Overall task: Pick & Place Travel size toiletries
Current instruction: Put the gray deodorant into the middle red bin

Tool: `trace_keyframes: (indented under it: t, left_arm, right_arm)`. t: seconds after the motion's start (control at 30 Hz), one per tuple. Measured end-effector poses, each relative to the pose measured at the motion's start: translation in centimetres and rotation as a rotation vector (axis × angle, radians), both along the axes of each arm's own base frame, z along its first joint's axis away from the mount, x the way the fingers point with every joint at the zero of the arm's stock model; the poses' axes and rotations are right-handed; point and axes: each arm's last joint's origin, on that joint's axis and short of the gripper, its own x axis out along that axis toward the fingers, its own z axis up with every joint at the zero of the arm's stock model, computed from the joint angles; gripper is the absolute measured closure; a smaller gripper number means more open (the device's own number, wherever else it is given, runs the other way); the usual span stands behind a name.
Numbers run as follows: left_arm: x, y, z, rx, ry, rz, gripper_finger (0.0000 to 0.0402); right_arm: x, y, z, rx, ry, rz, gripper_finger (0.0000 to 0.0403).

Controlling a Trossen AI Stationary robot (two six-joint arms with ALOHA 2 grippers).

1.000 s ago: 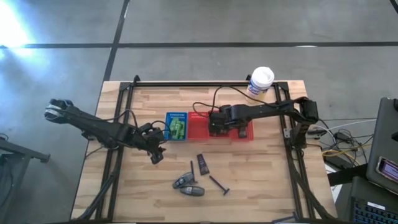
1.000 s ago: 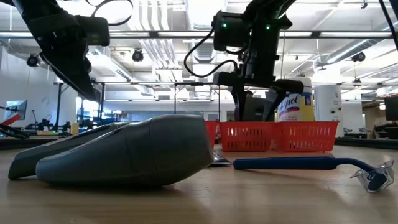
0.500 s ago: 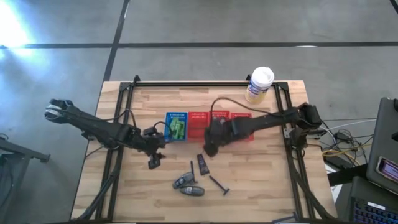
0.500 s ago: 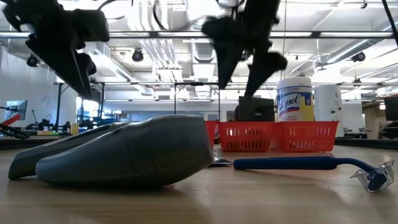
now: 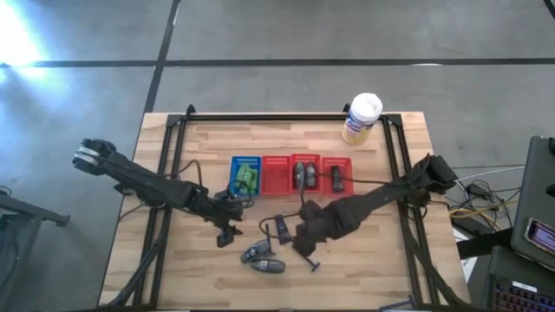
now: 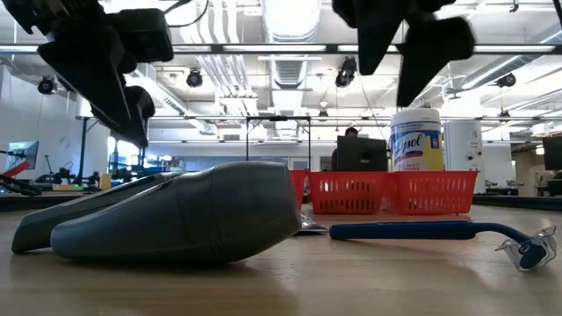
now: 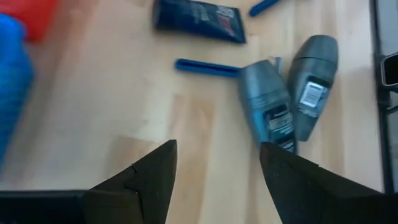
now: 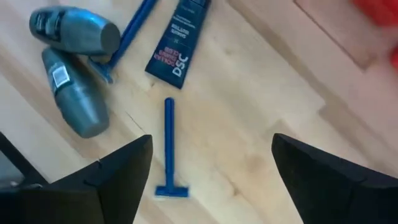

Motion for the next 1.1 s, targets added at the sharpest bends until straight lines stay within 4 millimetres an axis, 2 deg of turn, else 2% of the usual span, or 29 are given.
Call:
trace_keyframes:
  t: [0.23,0.43,0.63,0.83,0.97,1.1]
  left_arm:
    - [0.8,-3.2,-2.0,-0.044,0.048,0.04,0.0167]
    - [0.8,-6.8,-2.1,-0.045,0.047,0.073,0.0167]
    - [1.2,-10.0,-2.6,-0.001,0.036,0.055,0.0162]
    - [2.0,-11.4,-3.8,0.12,0.1,0.054,0.0108]
    - [2.7,-12.0,-3.9,0.119,0.125,0.083,0.0064]
    - [3.5,-12.5,-4.3,0.119,0.126,0.087,0.0044]
  right_arm:
    - [-1.9,2.6,-0.2,-0.01,0.03,-0.11,0.008]
    - [-2.8,3.1,-0.6,-0.037,0.074,-0.116,0.0059]
    - [-2.9,2.9,-1.1,-0.071,0.095,-0.024,0.0043]
    - [-3.2,2.9,-1.8,-0.099,0.12,0.037,0.0046]
    - [-3.4,3.0,-2.0,-0.144,0.106,0.042,0.0054]
    - [-3.4,2.9,-2.0,-0.174,0.094,0.064,0.006]
